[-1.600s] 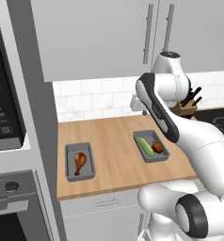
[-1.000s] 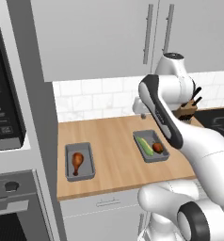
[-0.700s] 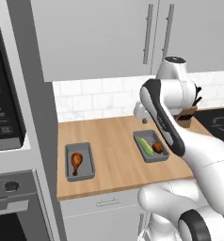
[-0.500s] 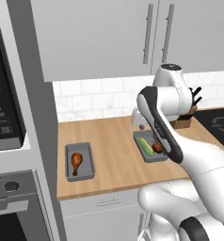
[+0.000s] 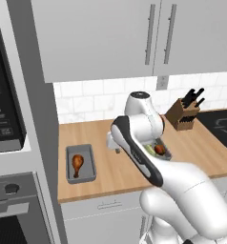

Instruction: Take the meat container that has the chicken drumstick and place it on the second highest rack of the freezer. Then take the vegetable container that has the corn and bell pepper and place it on the highest rack of the freezer.

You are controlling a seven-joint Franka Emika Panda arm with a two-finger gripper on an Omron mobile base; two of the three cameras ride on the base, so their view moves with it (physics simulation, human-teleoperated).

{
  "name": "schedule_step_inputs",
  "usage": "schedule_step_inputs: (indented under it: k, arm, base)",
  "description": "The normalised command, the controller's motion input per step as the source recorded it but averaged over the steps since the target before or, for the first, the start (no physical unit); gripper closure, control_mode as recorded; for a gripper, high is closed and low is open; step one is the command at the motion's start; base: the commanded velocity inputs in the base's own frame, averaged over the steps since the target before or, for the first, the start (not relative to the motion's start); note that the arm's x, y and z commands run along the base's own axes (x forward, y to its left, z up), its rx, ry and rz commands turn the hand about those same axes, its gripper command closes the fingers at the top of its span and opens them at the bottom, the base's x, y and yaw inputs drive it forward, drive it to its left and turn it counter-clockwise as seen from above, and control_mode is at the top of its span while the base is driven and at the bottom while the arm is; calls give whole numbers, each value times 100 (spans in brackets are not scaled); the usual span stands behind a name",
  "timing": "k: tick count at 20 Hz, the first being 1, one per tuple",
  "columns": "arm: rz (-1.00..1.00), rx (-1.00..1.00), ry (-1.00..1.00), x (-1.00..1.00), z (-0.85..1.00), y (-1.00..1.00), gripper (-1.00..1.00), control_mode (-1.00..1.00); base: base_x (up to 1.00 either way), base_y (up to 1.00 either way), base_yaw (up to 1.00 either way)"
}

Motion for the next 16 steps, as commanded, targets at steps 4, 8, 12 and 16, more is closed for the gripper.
schedule_step_inputs:
  k: [4, 8, 12, 16]
  arm:
    - [-4, 2, 10, 57, -40, 72, -100, -100]
    - [0, 11, 3, 100, -23, 17, -100, -100]
    - [0, 12, 9, 64, -31, 2, -100, -100]
    - [0, 1, 21, -13, -13, 0, -100, -100]
  base:
    - [0, 0, 0]
    - [0, 0, 0]
    - [0, 0, 0]
    - [0, 0, 0]
